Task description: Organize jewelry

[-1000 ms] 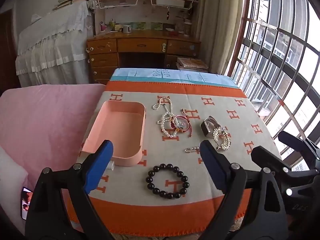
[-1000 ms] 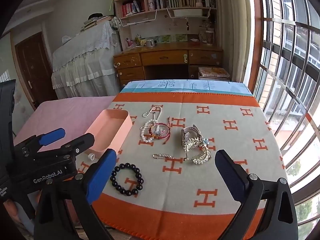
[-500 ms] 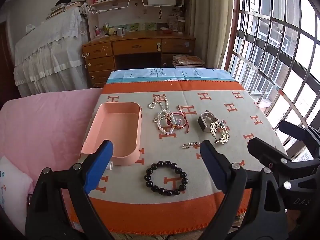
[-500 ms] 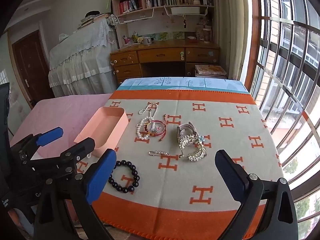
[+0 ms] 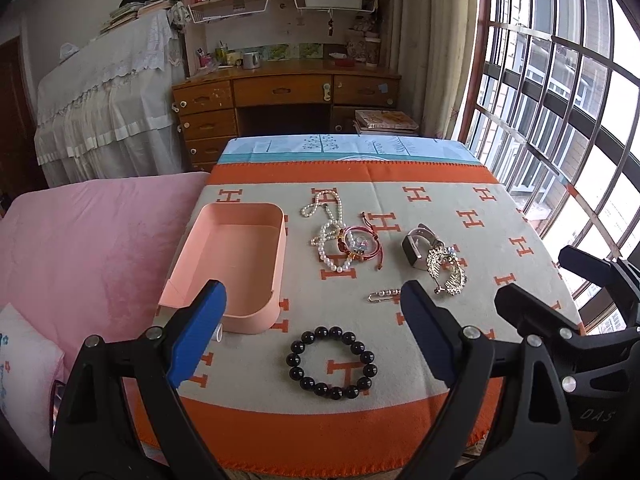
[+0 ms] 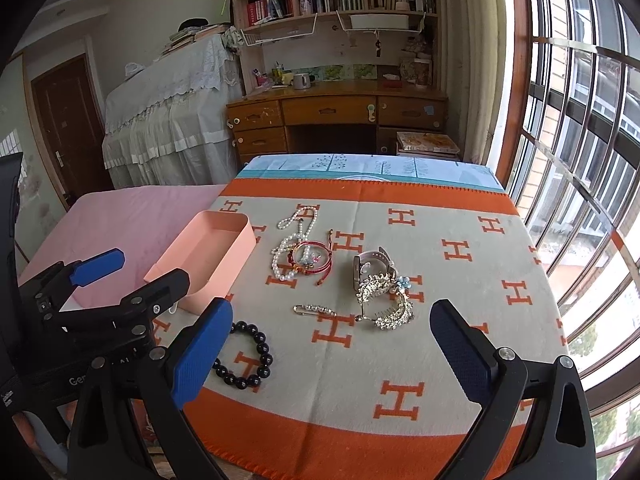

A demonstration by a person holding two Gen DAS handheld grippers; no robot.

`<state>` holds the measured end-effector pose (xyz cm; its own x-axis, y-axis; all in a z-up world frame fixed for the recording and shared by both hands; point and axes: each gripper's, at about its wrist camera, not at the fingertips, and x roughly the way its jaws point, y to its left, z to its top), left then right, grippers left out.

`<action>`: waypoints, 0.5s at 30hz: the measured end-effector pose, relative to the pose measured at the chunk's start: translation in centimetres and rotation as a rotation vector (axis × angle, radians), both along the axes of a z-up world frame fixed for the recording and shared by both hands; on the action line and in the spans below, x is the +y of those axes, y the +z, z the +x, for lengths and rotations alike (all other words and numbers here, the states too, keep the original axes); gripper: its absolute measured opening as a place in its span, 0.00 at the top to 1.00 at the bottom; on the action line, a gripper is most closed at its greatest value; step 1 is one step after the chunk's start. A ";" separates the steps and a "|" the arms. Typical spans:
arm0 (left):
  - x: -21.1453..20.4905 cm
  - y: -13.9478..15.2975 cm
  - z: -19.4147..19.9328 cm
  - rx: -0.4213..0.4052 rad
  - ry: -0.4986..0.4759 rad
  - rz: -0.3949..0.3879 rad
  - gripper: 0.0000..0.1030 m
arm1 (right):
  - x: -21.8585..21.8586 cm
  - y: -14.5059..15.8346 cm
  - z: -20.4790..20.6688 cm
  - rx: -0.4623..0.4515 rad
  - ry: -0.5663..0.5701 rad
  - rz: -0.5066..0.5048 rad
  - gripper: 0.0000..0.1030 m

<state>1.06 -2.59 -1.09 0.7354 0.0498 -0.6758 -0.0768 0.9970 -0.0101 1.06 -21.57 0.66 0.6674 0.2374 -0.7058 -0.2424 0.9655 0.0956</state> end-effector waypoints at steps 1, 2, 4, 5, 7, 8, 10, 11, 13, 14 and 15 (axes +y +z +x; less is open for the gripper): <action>0.0 0.0 0.1 0.001 0.002 0.002 0.15 | 0.0 0.0 0.0 0.000 0.000 0.000 0.02; 0.0 -0.1 0.3 0.003 0.004 0.004 0.15 | 0.0 0.0 0.1 0.002 0.000 0.000 0.02; -0.1 -0.3 0.4 0.005 0.004 0.003 0.15 | 0.0 -0.2 0.3 0.008 0.000 0.004 0.02; -0.1 -0.2 0.4 0.006 0.004 0.003 0.15 | -0.1 -0.3 0.5 0.011 0.000 0.006 0.02; -0.1 -0.4 0.6 0.009 0.006 0.000 0.15 | 0.0 -0.5 0.8 0.016 -0.001 0.007 0.02; -0.1 -0.5 0.8 0.011 0.007 -0.003 0.15 | -0.1 -0.5 0.8 0.015 0.000 0.008 0.02; 0.0 -0.6 1.0 0.017 0.011 -0.008 0.15 | 0.0 -0.6 0.9 0.017 0.001 0.008 0.02; 0.0 -0.7 1.1 0.018 0.013 -0.008 0.15 | -0.1 -0.8 1.0 0.017 0.002 0.008 0.02; 0.0 -0.8 1.3 0.019 0.020 -0.009 0.15 | -0.1 -1.1 1.5 0.019 0.007 0.007 0.02; 0.1 -0.8 1.4 0.019 0.023 -0.012 0.15 | -0.1 -1.3 1.6 0.020 0.010 0.006 0.02; 0.0 -0.8 1.3 0.019 0.027 -0.014 0.15 | 0.0 -1.4 1.9 0.020 0.012 0.006 0.02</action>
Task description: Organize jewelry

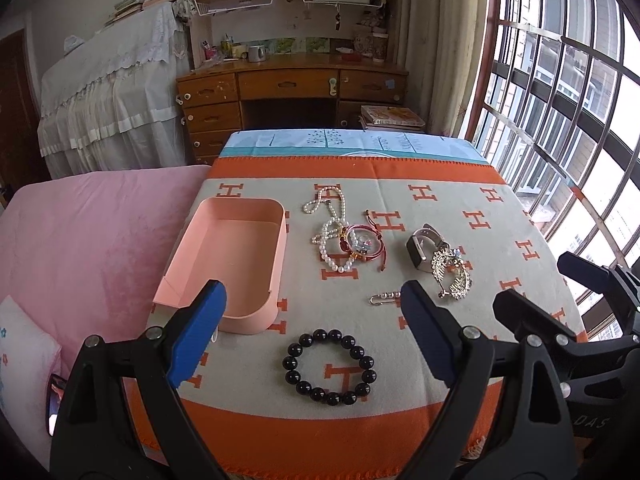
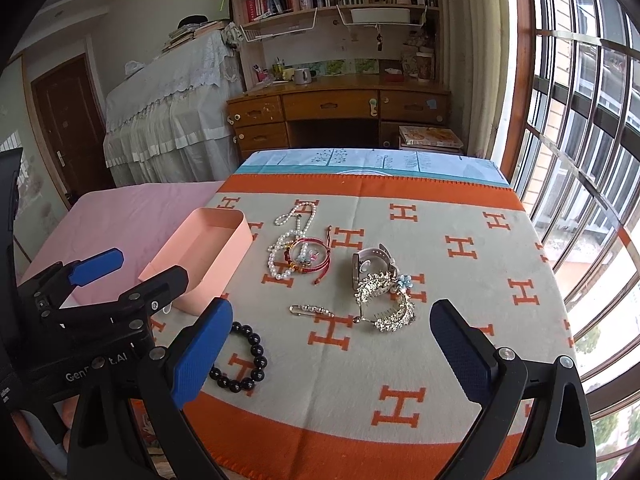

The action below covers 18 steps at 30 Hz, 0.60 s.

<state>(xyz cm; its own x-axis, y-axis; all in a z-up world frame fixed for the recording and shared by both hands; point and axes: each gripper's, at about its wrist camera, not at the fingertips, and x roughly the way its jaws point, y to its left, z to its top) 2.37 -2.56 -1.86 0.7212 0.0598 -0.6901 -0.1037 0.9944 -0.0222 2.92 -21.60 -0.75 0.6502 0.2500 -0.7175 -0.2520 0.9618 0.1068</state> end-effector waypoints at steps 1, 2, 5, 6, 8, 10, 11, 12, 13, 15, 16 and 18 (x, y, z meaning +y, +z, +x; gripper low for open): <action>0.0 0.0 0.0 0.000 0.003 -0.001 0.15 | 0.1 -0.1 0.1 -0.001 0.002 0.000 0.02; 0.0 0.0 0.1 0.000 0.006 -0.001 0.15 | 0.0 -0.1 0.2 -0.001 0.004 0.000 0.02; 0.1 0.0 0.2 0.004 0.014 -0.005 0.15 | 0.0 -0.3 0.3 0.001 0.013 0.000 0.02; 0.1 -0.1 0.2 0.006 0.016 -0.007 0.15 | 0.0 -0.4 0.4 0.003 0.015 0.001 0.02; 0.0 -0.2 0.3 0.009 0.017 -0.009 0.15 | -0.1 -0.4 0.4 0.004 0.016 0.002 0.02; -0.1 -0.2 0.3 0.012 0.014 -0.012 0.15 | -0.1 -0.4 0.4 0.004 0.015 0.002 0.02; -0.1 -0.3 0.4 0.014 0.012 -0.013 0.15 | -0.1 -0.4 0.4 0.005 0.014 0.002 0.02; -0.2 -0.3 0.4 0.016 0.009 -0.015 0.15 | -0.1 -0.4 0.4 0.007 0.013 0.003 0.02; -0.2 -0.4 0.5 0.019 0.008 -0.017 0.15 | -0.1 -0.5 0.5 0.009 0.012 0.004 0.02; -0.3 -0.5 0.7 0.027 0.004 -0.019 0.15 | -0.2 -0.7 0.6 0.013 0.010 0.008 0.02; -0.3 -0.6 0.7 0.030 0.002 -0.020 0.15 | -0.3 -0.8 0.7 0.015 0.009 0.011 0.02; -0.3 -0.7 0.8 0.034 0.001 -0.020 0.15 | -0.3 -0.9 0.7 0.018 0.009 0.013 0.02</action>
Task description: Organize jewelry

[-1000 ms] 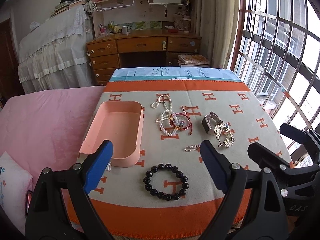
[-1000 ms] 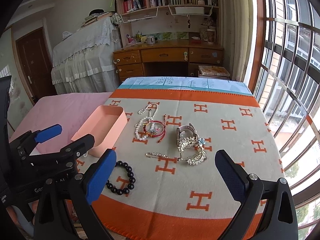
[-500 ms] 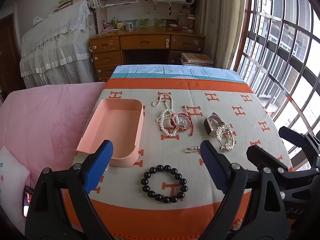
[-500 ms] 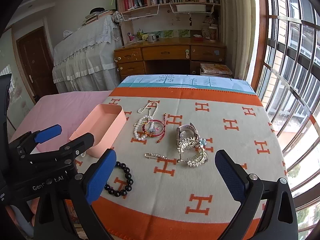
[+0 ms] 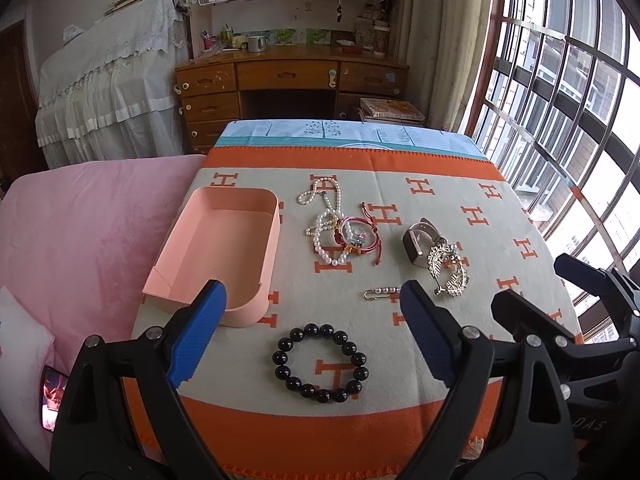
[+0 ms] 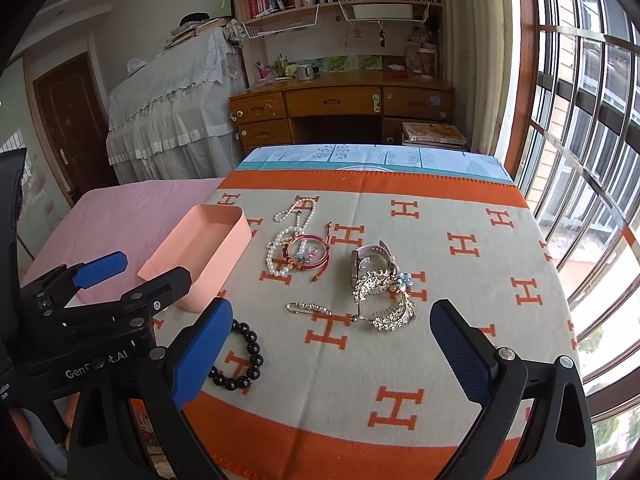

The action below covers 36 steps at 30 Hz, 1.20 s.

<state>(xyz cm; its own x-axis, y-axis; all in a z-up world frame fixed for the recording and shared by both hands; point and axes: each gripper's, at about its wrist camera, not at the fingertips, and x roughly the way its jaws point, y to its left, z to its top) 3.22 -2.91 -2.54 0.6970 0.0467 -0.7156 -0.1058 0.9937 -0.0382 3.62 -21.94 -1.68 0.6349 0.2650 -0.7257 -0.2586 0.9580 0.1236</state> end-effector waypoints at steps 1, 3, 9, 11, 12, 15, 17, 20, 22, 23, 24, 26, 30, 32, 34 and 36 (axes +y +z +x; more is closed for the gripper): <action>0.0 -0.1 0.0 0.002 0.000 0.000 0.15 | 0.1 -0.1 0.1 0.002 0.001 0.001 0.02; 0.0 -0.3 0.1 0.008 0.002 -0.003 0.15 | -0.1 -0.3 0.2 0.007 0.002 0.003 0.02; -0.1 -0.7 0.3 0.018 0.004 -0.008 0.15 | -0.4 -0.4 0.3 0.015 0.005 0.006 0.02; -0.1 -0.8 0.3 0.019 0.004 -0.008 0.15 | -0.4 -0.3 0.3 0.014 0.005 0.006 0.02; -0.1 -0.8 0.4 0.020 0.005 -0.009 0.15 | -0.4 -0.3 0.3 0.015 0.005 0.007 0.02; -0.1 -0.9 0.4 0.025 0.008 -0.009 0.15 | -0.4 -0.4 0.3 0.018 0.007 0.008 0.02; -0.2 -1.0 0.5 0.026 0.008 -0.009 0.15 | -0.4 -0.5 0.4 0.021 0.010 0.011 0.02; -0.2 -1.0 0.5 0.026 0.007 -0.011 0.15 | -0.5 -0.5 0.5 0.026 0.014 0.015 0.02; -0.2 -1.2 0.5 0.029 0.005 -0.014 0.15 | -0.5 -0.6 0.5 0.027 0.014 0.015 0.02; -0.2 -1.3 0.6 0.031 0.004 -0.016 0.15 | -0.5 -0.6 0.5 0.027 0.014 0.015 0.02; -0.2 -1.4 0.6 0.034 0.003 -0.020 0.15 | -0.4 -0.6 0.6 0.029 0.014 0.016 0.02; -0.2 -1.6 0.7 0.042 0.000 -0.023 0.15 | -0.4 -0.7 0.6 0.033 0.014 0.014 0.02; -0.3 -1.7 1.0 0.059 -0.013 -0.029 0.15 | -0.6 -0.6 0.7 0.039 0.014 0.015 0.02; -0.3 -1.8 1.4 0.071 -0.024 -0.036 0.15 | -0.7 -0.7 0.7 0.041 0.016 0.015 0.02; 0.0 -1.8 2.0 0.087 -0.034 -0.044 0.15 | -0.8 -0.6 1.0 0.045 0.016 0.016 0.02; 0.5 -1.8 2.8 0.107 -0.039 -0.058 0.15 | -1.0 -0.6 1.2 0.050 0.011 0.014 0.02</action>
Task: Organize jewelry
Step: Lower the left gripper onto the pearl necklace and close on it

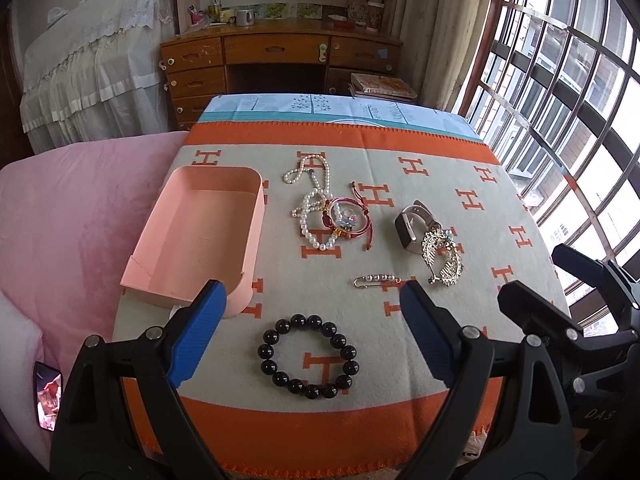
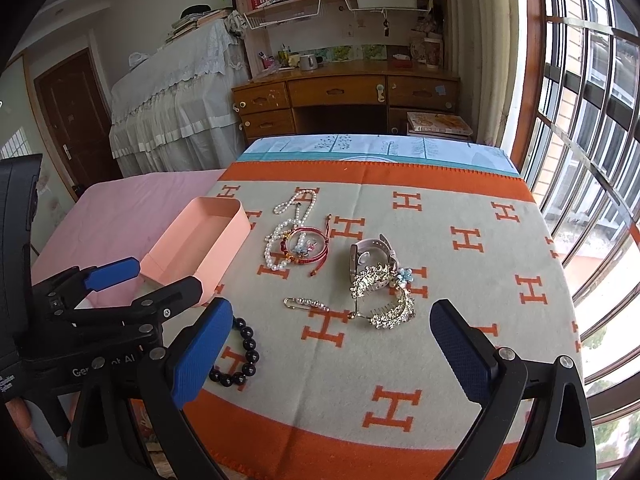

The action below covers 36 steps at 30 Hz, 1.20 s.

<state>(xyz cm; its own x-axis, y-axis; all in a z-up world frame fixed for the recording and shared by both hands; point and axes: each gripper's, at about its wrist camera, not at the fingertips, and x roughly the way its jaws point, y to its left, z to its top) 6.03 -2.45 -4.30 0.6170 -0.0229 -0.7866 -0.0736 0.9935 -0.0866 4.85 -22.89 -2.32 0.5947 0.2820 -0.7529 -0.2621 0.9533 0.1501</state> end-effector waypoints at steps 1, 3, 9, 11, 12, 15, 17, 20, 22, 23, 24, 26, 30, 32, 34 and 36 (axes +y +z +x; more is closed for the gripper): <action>0.3 0.1 0.5 0.013 -0.005 -0.013 0.15 | -0.1 0.1 0.3 0.005 -0.006 -0.005 0.02; 0.8 0.3 1.6 0.039 -0.013 -0.031 0.15 | -0.3 0.2 1.0 0.005 -0.016 -0.017 0.02; 2.1 1.5 5.4 0.086 -0.017 -0.001 0.15 | -1.1 1.3 3.6 -0.001 -0.022 -0.052 0.02; 2.4 1.9 6.8 0.086 -0.018 0.021 0.15 | -1.5 1.8 5.0 0.010 -0.023 -0.045 0.02; 2.6 2.1 7.5 0.090 -0.018 0.027 0.15 | -1.8 1.9 5.6 0.018 -0.026 -0.038 0.02; 3.0 2.3 9.7 0.108 -0.022 0.025 0.15 | -2.8 2.2 7.4 0.045 -0.038 -0.013 0.02; 3.1 2.2 11.1 0.128 -0.023 0.013 0.15 | -3.4 2.2 8.8 0.061 -0.056 -0.006 0.03; 3.2 1.6 13.2 0.149 -0.016 0.025 0.15 | -4.2 1.7 10.9 0.101 -0.075 0.009 0.12; 3.1 1.0 14.9 0.163 -0.013 0.044 0.15 | -4.5 1.1 12.6 0.142 -0.074 0.030 0.17; 3.0 0.6 15.8 0.170 -0.014 0.058 0.15 | -4.6 0.7 13.4 0.160 -0.072 0.036 0.18; 2.9 0.2 16.7 0.181 -0.015 0.070 0.16 | -4.5 0.2 14.2 0.180 -0.071 0.040 0.21; 2.7 -0.8 18.5 0.201 -0.024 0.084 0.17 | -4.1 -0.7 15.5 0.213 -0.059 0.047 0.25; 2.5 -3.6 21.9 0.258 -0.042 0.094 0.26 | -1.8 -2.6 17.7 0.255 -0.024 0.032 0.29; 2.5 -5.3 23.6 0.293 -0.048 0.080 0.29 | -0.6 -3.5 18.8 0.268 -0.008 0.021 0.31; 2.7 -6.9 25.3 0.319 -0.032 0.063 0.34 | 0.5 -4.4 20.0 0.281 -0.001 0.006 0.31; 2.8 -8.3 26.6 0.334 -0.016 0.042 0.39 | 1.8 -5.6 21.1 0.295 0.007 -0.010 0.33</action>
<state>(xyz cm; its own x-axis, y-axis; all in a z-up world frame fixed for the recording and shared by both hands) 32.67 0.34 -12.57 0.3252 0.0065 -0.9456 -0.0755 0.9970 -0.0191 25.93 -21.10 -7.90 0.3474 0.2772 -0.8958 -0.2152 0.9534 0.2116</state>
